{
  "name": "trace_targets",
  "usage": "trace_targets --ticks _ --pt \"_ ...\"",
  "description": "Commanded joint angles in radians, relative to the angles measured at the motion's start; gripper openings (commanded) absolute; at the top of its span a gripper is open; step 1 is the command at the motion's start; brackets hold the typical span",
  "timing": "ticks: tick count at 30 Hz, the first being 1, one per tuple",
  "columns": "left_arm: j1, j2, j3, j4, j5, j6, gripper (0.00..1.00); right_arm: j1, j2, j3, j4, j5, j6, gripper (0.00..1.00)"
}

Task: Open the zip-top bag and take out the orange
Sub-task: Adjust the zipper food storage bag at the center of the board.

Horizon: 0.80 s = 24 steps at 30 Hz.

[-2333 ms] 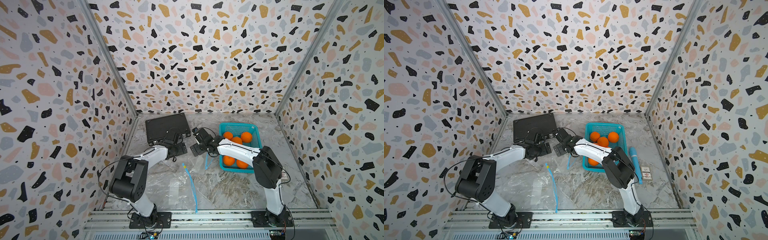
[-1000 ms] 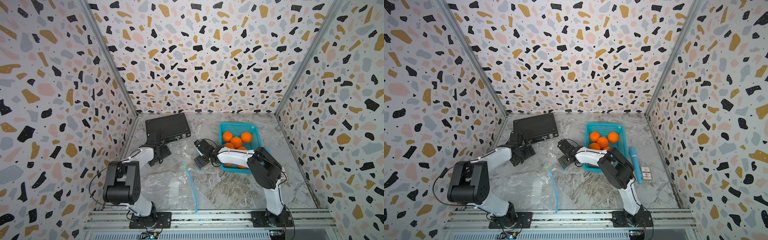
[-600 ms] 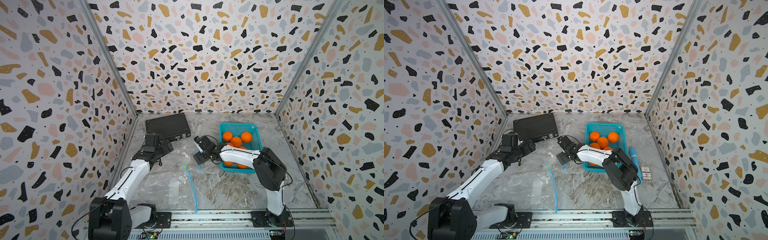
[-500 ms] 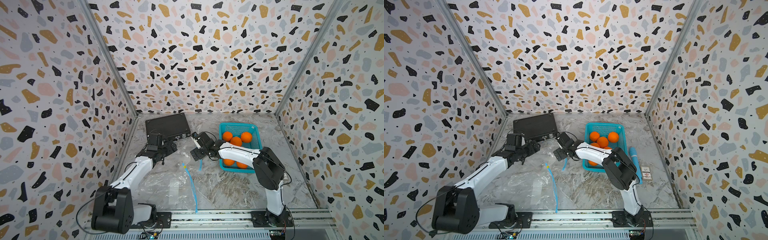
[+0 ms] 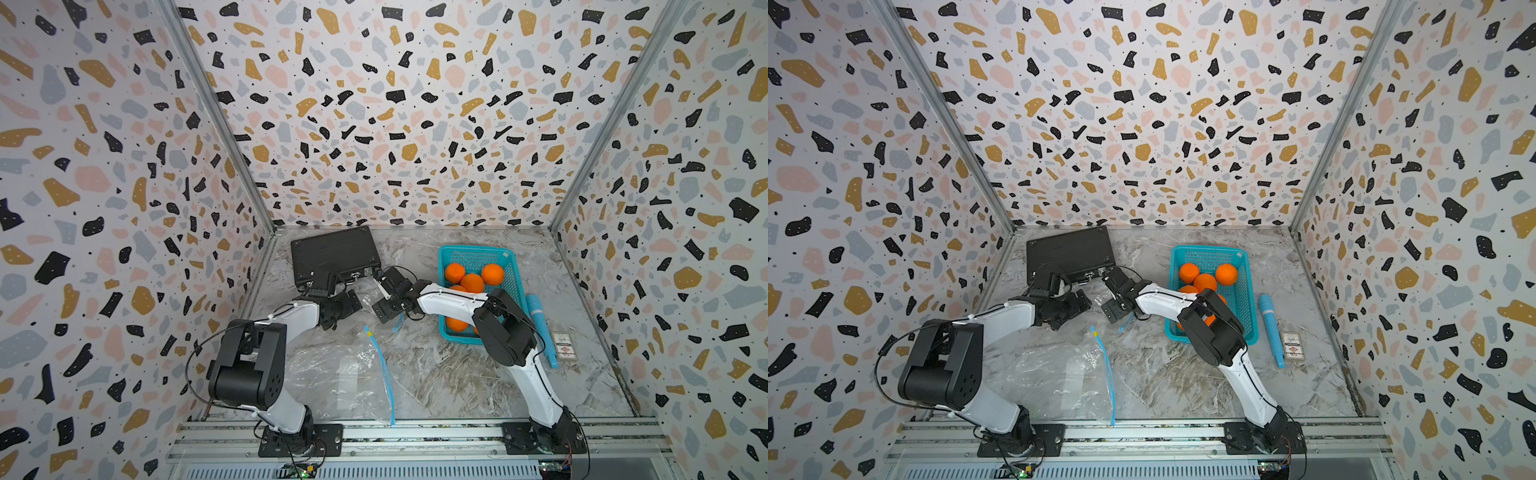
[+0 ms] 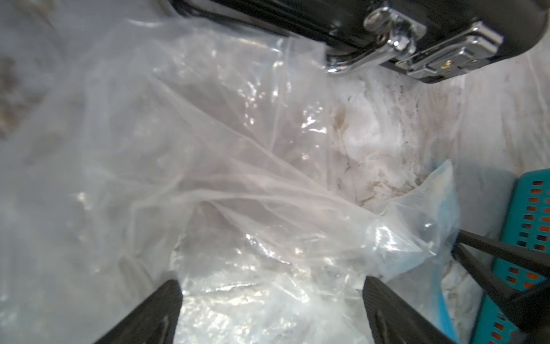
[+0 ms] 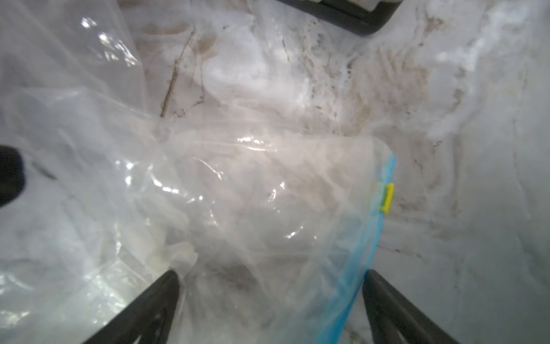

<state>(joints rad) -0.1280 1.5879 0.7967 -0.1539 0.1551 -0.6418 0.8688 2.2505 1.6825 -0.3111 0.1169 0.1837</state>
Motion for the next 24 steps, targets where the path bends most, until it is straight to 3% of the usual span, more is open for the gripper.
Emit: trace_targets --ticks 1,4,7,11,17,20,24 --pt "0.066 0.012 -0.020 -0.054 -0.058 0.011 1.00 -0.008 -0.025 -0.027 -0.087 0.082 -0.017 0.98" --pt "0.141 -0.002 -0.056 -0.035 -0.006 0.000 1.00 -0.018 -0.066 -0.067 -0.076 0.069 -0.016 0.97" --pt "0.141 -0.078 -0.061 -0.016 0.035 -0.010 1.00 -0.017 -0.149 -0.100 -0.044 0.022 -0.030 0.98" --pt "0.119 -0.260 -0.033 -0.118 -0.029 -0.033 0.99 -0.011 -0.293 -0.129 -0.020 -0.049 -0.044 0.99" --pt "0.113 -0.501 0.015 -0.259 -0.140 0.011 0.99 -0.022 -0.663 -0.325 -0.011 0.027 -0.136 1.00" --pt "0.096 -0.641 -0.058 -0.184 -0.211 0.016 0.99 -0.098 -0.838 -0.415 -0.081 0.074 -0.145 1.00" --pt "0.092 -0.714 -0.026 -0.261 -0.250 0.068 0.99 -0.331 -1.059 -0.550 -0.132 0.124 -0.080 1.00"
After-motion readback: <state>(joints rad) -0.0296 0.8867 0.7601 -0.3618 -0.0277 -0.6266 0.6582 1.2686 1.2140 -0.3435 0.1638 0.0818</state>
